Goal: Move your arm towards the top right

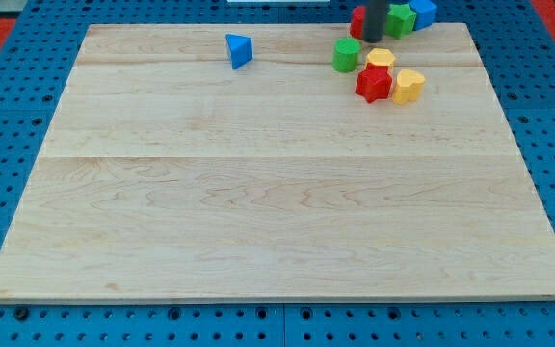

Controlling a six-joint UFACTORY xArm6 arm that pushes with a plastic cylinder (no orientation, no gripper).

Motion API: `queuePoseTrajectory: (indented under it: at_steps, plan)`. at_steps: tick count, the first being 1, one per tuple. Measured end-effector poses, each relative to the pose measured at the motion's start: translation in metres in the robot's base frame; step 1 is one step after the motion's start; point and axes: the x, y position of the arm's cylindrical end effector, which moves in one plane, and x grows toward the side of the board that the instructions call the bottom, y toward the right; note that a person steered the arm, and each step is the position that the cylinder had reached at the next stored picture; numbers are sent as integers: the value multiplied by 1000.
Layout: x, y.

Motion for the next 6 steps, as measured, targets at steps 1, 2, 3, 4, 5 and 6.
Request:
queuePoseTrajectory:
  at_steps: [1,2,3,4,5,6]
  plan:
    - [-18,38]
    - [-28,32]
    - [-28,25]
    - [-14,31]
    - [5,34]
    - [5,102]
